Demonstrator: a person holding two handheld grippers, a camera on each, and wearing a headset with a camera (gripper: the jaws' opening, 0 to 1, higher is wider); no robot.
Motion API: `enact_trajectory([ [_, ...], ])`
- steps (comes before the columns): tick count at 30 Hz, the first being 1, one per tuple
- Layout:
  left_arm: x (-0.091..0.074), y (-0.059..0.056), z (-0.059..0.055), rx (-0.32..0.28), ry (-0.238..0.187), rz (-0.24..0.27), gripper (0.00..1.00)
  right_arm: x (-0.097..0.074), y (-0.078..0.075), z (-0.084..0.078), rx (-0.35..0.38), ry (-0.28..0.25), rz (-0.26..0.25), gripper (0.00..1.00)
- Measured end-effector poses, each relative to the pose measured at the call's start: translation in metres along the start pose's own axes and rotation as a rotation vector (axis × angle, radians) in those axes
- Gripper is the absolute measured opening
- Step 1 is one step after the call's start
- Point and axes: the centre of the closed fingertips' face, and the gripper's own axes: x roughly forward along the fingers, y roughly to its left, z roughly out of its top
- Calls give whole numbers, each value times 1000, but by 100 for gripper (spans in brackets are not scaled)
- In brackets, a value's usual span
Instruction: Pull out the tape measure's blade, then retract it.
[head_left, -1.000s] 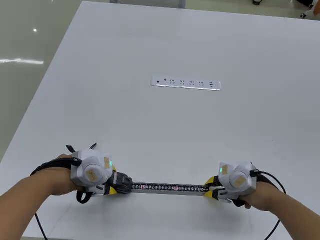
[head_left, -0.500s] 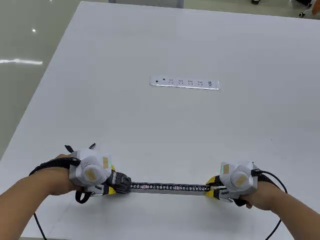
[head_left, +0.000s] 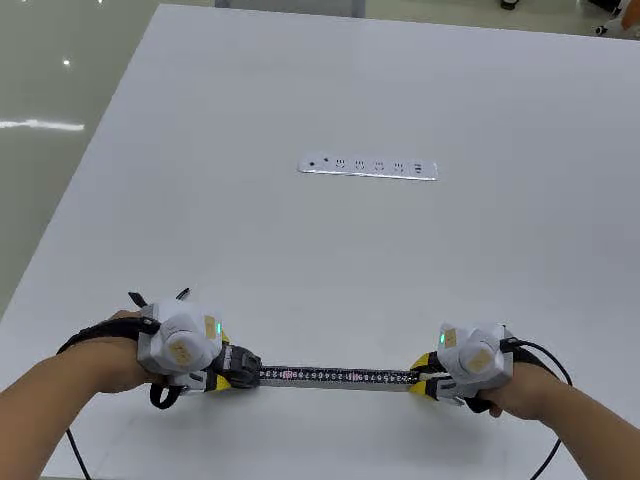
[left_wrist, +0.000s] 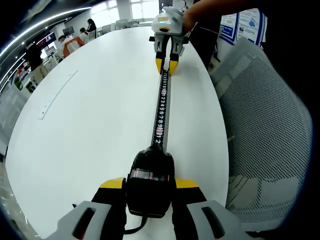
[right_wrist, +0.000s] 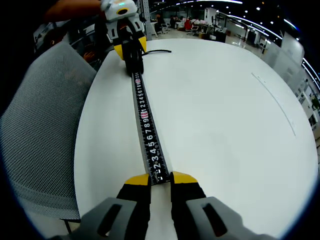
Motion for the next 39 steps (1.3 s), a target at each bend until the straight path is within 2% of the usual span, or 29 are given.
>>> enact_trajectory([
  [7, 1, 0, 1, 0, -2, 9, 32, 0, 0, 0, -1, 5, 6, 13],
  [13, 2, 0, 2, 13, 10, 9, 32, 1, -1, 0, -15, 44, 18, 14],
  [29, 1, 1, 1, 16, -6, 11, 32, 2, -1, -1, -16, 60, 16, 14],
  [31, 2, 1, 1, 16, -8, 11, 32, 1, 0, -1, 6, 67, 10, 14],
  [36, 2, 1, 2, 12, -14, 17, 32, 1, 0, -1, -3, 60, -2, 15],
  [37, 1, 1, 2, 9, -17, 22, 32, 1, 0, 0, 20, 54, -7, 15],
  [39, 1, 2, 1, -14, -20, 30, 33, 2, 0, 0, 14, 51, -8, 15],
])
